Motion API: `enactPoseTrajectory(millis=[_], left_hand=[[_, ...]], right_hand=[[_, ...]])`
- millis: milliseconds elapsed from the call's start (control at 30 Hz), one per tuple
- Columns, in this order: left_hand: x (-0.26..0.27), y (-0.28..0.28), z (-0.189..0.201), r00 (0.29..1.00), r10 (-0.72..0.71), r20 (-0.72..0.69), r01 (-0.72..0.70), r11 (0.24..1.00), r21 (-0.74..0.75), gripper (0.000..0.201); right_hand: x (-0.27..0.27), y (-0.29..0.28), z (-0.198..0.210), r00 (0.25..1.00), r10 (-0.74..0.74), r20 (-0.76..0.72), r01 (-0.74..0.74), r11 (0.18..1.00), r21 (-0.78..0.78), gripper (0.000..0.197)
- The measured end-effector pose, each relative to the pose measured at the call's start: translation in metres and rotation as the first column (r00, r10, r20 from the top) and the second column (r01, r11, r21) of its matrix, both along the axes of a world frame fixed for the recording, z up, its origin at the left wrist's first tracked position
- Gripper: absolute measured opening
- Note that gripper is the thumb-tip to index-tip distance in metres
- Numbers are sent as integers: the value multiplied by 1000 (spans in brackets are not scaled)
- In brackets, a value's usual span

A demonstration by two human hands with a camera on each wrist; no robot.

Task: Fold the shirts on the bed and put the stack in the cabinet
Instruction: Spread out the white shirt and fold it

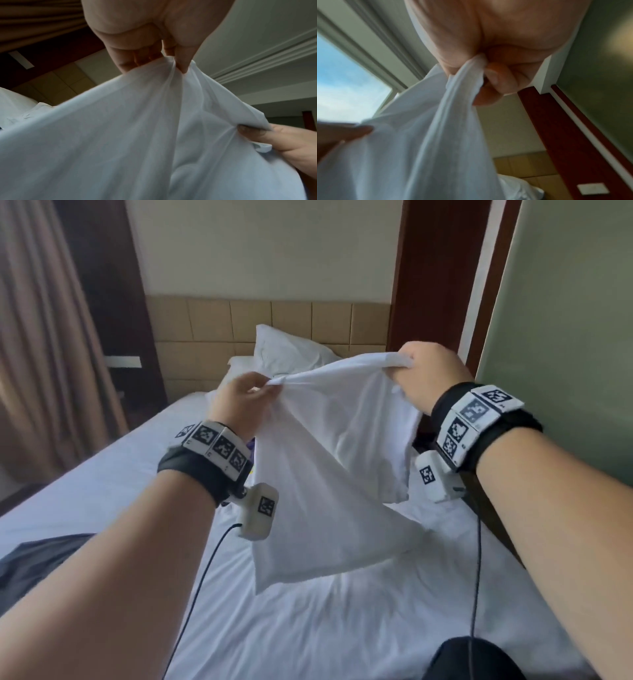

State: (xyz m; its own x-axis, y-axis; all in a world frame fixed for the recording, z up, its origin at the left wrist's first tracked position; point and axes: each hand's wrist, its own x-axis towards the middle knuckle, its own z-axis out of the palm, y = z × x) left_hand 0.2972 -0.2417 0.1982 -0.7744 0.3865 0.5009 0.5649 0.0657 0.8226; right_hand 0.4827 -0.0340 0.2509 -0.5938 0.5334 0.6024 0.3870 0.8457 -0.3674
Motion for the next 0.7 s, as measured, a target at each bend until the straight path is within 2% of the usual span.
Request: enactPoseTrajectory(millis=[100, 167, 267, 367, 433, 567, 700], left_hand=[[-1, -27, 20, 998, 56, -30, -54, 997, 57, 26], [-3, -42, 24, 998, 54, -27, -52, 996, 73, 25], [-4, -57, 22, 999, 31, -15, -30, 999, 41, 21], [-6, -63, 16, 1000, 19, -1, -19, 1000, -19, 22], [-9, -63, 11, 1000, 8, 20, -7, 999, -52, 23], [-19, -52, -5, 992, -87, 86, 93, 994, -64, 28], [-36, -33, -29, 984, -103, 142, 119, 987, -111, 38]], right_hand=[[-2, -22, 13, 986, 95, -136, -106, 992, -72, 20], [-3, -31, 16, 978, 139, -157, -155, 983, -99, 19], [-9, -38, 15, 971, 164, -173, -190, 970, -149, 15], [-17, -36, 8, 953, 180, -244, -246, 930, -274, 11], [-22, -33, 2, 942, 181, -282, -275, 899, -340, 11], [-28, -16, -12, 929, 139, -344, -293, 844, -449, 25], [-39, 3, -30, 930, 86, -357, -292, 762, -578, 21]])
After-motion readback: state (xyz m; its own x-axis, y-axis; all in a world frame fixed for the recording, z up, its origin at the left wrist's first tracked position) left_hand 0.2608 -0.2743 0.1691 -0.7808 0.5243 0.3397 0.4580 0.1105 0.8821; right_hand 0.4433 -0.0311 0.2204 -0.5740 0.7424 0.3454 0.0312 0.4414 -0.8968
